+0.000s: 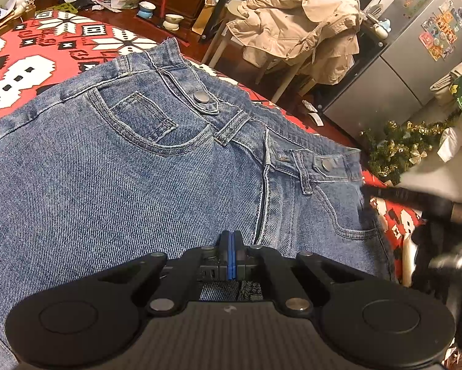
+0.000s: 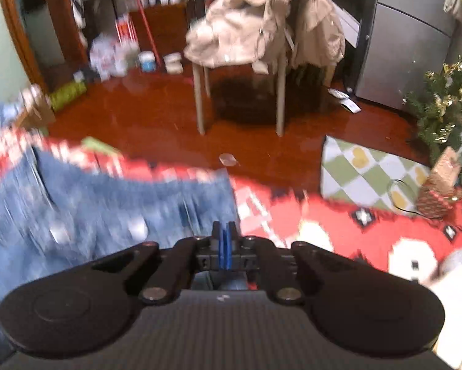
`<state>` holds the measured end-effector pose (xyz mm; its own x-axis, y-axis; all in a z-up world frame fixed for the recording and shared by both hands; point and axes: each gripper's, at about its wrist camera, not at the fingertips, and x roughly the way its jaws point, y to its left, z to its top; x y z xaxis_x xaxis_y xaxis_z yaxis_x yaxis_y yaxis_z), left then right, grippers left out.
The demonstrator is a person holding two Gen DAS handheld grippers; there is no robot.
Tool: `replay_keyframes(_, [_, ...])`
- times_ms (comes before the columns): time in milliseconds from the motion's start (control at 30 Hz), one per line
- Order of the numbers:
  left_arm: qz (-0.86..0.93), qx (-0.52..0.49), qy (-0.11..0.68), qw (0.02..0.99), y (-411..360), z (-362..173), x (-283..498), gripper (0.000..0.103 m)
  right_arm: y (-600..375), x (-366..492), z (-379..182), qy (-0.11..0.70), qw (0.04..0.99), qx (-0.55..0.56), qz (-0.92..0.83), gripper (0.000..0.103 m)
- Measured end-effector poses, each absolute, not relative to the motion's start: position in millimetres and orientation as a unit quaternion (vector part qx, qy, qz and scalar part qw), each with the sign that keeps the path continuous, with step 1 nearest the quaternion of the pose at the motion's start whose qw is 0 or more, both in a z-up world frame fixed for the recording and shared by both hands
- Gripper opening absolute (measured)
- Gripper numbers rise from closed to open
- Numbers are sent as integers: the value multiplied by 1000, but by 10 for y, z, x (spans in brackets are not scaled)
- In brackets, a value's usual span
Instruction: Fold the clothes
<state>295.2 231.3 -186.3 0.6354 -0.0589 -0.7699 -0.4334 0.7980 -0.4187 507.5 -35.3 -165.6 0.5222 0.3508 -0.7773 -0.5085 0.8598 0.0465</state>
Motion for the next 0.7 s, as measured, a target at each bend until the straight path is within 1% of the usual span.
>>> replay_keyframes(33, [109, -299, 413, 853, 2316, -1864, 2954, 3, -370, 5017, -1702, 421, 867, -105, 245, 0])
replay_keyframes(167, [108, -302, 413, 853, 2331, -1867, 2960, 3, -450, 4846, -1771, 417, 866, -126, 244, 0])
replay_keyframes(200, [107, -302, 413, 852, 2335, -1868, 2962, 3, -463, 4825, -1776, 417, 866, -129, 243, 3])
replay_keyframes(467, [106, -299, 413, 854, 2323, -1867, 2961, 3, -567, 4656, -1821, 420, 862, -153, 238, 3])
replay_keyframes(600, [107, -296, 413, 855, 2317, -1866, 2968, 3, -490, 4814, -1769, 415, 871, -144, 218, 3])
replay_keyframes(700, [106, -297, 413, 854, 2323, -1870, 2964, 3, -423, 4788, -1632, 399, 872, -126, 255, 4])
